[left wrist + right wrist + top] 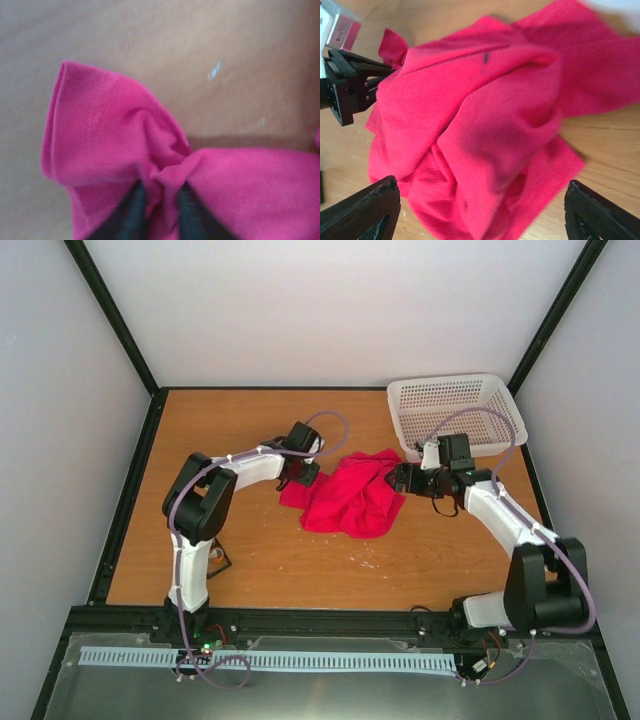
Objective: Pin the brooch onto the clothing
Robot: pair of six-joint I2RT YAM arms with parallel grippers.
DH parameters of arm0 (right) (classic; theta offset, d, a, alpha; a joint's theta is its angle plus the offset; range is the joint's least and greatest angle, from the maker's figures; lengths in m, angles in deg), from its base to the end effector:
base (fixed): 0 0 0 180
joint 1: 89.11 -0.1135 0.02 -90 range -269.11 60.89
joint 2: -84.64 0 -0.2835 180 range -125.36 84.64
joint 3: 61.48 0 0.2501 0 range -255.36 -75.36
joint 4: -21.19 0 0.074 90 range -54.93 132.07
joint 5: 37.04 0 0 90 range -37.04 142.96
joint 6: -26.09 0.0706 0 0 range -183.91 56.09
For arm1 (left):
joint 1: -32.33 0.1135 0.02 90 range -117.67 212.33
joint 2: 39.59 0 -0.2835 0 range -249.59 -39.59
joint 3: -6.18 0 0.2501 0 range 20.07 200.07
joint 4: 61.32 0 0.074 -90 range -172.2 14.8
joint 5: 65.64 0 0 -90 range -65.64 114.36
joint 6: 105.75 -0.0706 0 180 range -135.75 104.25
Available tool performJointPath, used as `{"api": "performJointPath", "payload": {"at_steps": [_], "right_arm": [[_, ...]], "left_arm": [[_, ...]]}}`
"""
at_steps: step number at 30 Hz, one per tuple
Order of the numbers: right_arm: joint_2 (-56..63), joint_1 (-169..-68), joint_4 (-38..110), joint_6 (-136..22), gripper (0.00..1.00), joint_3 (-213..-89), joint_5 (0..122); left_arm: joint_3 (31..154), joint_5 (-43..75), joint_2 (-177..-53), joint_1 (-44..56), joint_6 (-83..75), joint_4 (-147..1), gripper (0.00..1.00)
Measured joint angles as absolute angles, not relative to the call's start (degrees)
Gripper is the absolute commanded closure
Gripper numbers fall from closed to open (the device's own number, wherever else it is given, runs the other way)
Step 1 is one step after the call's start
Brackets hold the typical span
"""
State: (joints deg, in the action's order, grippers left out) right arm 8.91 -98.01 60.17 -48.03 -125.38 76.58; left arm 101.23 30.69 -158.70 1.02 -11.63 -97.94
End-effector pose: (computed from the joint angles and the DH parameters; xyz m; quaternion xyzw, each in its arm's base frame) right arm 0.2748 0.0717 0.2295 -0.0124 0.9246 0.2588 0.2793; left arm 0.3944 -0.2308 0.1335 0.2135 0.9422 -0.0260 0.2570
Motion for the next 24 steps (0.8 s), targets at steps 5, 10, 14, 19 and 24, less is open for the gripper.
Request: {"api": "performJointPath", "payload": {"at_steps": [5,10,14,19,24], "right_arm": [[-0.68,-98.03,55.84,-47.31,0.2,-125.29,86.0],[-10.25,-98.56,50.34,-44.88,0.97,-126.73,93.97],[-13.31,-99.78,47.91,-44.05,0.98,-128.09,96.73],[-7.22,-102.6,53.51,-44.31,0.97,-127.04,95.15],[14.99,-109.12,63.34,-40.82,0.97,-117.01,92.27]], "left_arm": [[94.04,27.5,-150.87,2.84,-10.71,-98.97,0.99],[92.42,25.62,-137.25,4.78,-10.23,-99.82,0.99],[92.44,25.88,-125.34,5.61,-9.18,-99.58,0.99],[91.61,30.14,-115.22,5.94,-7.78,-99.76,0.99],[87.64,33.94,-105.87,6.29,-2.93,-102.29,0.99]]}}
